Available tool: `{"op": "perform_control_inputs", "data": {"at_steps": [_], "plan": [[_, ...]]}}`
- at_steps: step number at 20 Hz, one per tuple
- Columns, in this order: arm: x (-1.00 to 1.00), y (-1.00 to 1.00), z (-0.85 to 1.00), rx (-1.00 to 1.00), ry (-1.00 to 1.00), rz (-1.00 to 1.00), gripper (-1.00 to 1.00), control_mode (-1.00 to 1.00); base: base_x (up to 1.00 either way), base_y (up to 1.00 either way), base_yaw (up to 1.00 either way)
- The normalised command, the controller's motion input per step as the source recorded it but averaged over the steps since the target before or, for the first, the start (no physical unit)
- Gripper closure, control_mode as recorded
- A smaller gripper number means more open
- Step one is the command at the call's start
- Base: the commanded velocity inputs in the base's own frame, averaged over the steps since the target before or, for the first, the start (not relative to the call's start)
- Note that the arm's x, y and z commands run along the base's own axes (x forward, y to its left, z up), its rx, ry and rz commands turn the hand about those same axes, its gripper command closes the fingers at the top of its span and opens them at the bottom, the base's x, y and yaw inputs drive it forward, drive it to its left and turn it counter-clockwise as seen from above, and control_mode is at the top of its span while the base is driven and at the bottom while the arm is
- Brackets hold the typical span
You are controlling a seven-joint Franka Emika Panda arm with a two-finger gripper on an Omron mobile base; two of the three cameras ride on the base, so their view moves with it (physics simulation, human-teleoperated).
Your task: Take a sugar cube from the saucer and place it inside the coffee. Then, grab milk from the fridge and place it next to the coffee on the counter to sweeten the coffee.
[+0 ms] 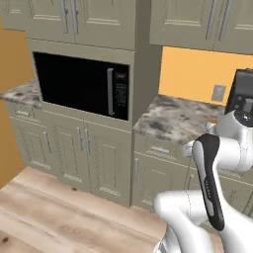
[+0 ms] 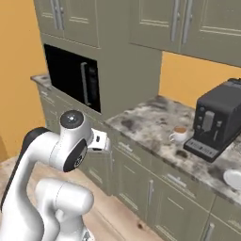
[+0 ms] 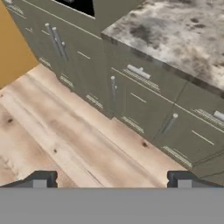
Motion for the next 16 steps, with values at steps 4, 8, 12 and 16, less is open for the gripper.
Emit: {"op": "perform_control_inputs", "data": {"at_steps": [4,8,12,16], "plan": [[0.00,0.00,0.00,0.00,0.00,0.00,-1.00,1.00,0.00,0.00,0.83],[0.00,0.00,0.00,0.00,0.00,0.00,-1.00,1.00,0.00,0.00,1.00],[0.00,0.00,0.00,0.00,0.00,0.00,-1.00,1.00,0.00,0.00,1.00],[0.00,0.00,0.00,0.00,0.00,0.00,-1.00,1.00,0.00,0.00,1.00]]}}
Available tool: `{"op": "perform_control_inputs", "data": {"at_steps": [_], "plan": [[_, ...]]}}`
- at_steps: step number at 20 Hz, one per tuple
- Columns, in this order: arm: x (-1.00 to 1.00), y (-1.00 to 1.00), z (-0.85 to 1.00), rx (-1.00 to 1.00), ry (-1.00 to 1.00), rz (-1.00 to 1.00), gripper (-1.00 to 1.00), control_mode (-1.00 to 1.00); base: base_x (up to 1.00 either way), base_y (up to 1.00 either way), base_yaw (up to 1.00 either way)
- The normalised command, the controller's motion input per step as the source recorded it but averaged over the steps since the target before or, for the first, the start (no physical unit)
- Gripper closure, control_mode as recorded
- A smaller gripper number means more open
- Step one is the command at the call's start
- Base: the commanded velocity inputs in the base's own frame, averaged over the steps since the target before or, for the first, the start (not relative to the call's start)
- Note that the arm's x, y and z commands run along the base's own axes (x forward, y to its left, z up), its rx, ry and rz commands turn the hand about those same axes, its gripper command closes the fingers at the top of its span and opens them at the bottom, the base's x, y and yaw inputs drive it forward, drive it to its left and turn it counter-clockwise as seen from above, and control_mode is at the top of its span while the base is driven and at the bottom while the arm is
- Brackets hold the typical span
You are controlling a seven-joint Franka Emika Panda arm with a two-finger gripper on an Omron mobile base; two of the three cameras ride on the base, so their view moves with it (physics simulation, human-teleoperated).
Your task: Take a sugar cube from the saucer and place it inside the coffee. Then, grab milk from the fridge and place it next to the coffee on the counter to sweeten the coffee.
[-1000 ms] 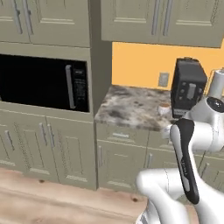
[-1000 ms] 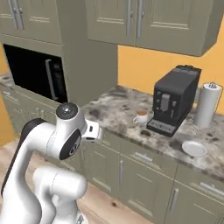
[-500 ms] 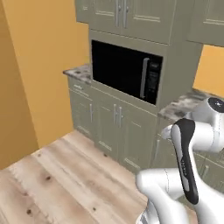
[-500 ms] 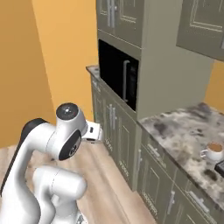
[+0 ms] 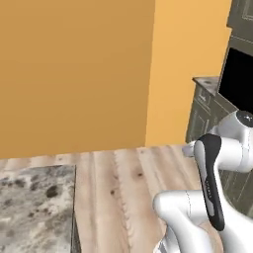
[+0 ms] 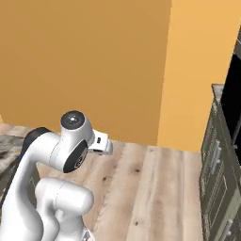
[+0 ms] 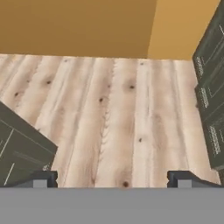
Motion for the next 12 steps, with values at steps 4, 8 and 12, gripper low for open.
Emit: {"op": "perform_control_inputs", "data": {"at_steps": [4,8,12], "plan": [[0.00,0.00,0.00,0.00,0.00,0.00,-1.00,1.00,0.00,0.00,1.00],[0.00,0.00,0.00,0.00,0.00,0.00,-1.00,1.00,0.00,0.00,1.00],[0.00,0.00,0.00,0.00,0.00,0.00,-1.00,1.00,0.00,0.00,1.00]]}}
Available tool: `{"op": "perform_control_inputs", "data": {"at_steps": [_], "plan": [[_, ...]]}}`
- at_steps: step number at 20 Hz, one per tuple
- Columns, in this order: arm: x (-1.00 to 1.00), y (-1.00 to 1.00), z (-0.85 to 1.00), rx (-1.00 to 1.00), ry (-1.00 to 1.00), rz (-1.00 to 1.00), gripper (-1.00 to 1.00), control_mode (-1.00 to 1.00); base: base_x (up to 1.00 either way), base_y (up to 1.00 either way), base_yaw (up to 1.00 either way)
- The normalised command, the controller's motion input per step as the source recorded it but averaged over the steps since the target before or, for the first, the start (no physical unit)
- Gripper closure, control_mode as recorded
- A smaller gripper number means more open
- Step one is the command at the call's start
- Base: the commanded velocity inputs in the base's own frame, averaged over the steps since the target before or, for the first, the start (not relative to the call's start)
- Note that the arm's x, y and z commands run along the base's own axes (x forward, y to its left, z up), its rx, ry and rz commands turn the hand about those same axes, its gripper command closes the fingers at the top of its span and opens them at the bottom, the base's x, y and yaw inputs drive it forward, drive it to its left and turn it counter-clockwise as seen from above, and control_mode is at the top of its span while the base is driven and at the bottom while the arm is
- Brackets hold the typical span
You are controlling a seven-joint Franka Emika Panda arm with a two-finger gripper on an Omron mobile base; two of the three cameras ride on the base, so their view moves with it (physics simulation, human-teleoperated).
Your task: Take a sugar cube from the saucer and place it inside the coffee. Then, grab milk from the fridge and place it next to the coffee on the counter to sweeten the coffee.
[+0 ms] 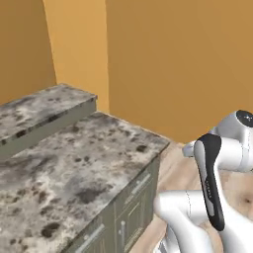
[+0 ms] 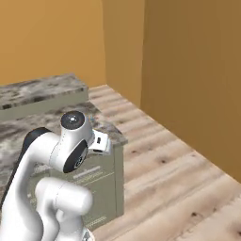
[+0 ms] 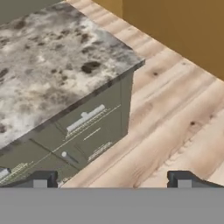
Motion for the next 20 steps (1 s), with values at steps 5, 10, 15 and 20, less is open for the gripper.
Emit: {"op": "perform_control_inputs", "data": {"at_steps": [5,10,15,20], "plan": [[0.00,0.00,0.00,0.00,0.00,0.00,-1.00,1.00,0.00,0.00,1.00],[0.00,0.00,0.00,0.00,0.00,0.00,-1.00,1.00,0.00,0.00,1.00],[0.00,0.00,0.00,0.00,0.00,0.00,-1.00,1.00,0.00,0.00,1.00],[0.00,0.00,0.00,0.00,0.00,0.00,-1.00,1.00,0.00,0.00,1.00]]}}
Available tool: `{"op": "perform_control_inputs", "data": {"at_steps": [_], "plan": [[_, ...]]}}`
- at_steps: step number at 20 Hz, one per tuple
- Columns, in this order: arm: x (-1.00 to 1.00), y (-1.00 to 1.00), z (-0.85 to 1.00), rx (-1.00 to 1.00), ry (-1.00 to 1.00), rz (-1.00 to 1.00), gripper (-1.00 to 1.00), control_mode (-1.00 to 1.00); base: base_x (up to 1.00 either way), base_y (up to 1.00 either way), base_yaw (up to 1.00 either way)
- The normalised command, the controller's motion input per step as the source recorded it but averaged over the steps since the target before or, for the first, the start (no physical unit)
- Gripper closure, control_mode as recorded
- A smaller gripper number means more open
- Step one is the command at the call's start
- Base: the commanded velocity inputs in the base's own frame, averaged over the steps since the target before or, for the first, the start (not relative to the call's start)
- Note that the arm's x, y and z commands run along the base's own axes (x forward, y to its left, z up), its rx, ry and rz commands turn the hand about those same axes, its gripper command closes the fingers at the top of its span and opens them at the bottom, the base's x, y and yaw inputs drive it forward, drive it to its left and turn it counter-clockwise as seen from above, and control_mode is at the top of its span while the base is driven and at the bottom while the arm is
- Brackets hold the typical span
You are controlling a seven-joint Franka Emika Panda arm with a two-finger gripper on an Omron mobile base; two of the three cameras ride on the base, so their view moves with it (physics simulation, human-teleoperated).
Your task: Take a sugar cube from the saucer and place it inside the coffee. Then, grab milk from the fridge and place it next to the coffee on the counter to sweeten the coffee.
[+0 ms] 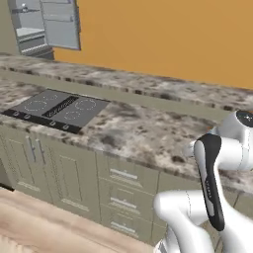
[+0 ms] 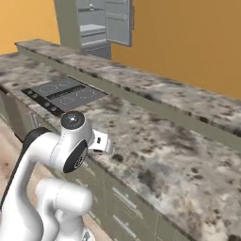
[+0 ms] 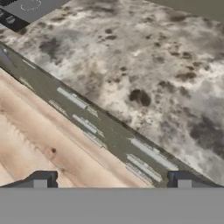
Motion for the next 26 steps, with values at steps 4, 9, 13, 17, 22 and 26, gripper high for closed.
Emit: {"op": "perform_control_inputs", "data": {"at_steps": [4,9,13,17,22,26], "plan": [[0.00,0.00,0.00,0.00,0.00,0.00,-1.00,1.00,0.01,0.07,0.99],[0.00,0.00,0.00,0.00,0.00,0.00,-1.00,1.00,0.26,0.20,0.84],[0.00,0.00,0.00,0.00,0.00,0.00,-1.00,1.00,0.13,0.01,0.19],[0.00,0.00,0.00,0.00,0.00,0.00,-1.00,1.00,0.66,0.32,0.17],[0.00,0.00,0.00,0.00,0.00,0.00,-1.00,1.00,1.00,0.52,0.08],[0.00,0.00,0.00,0.00,0.00,0.00,-1.00,1.00,1.00,0.60,0.05]]}}
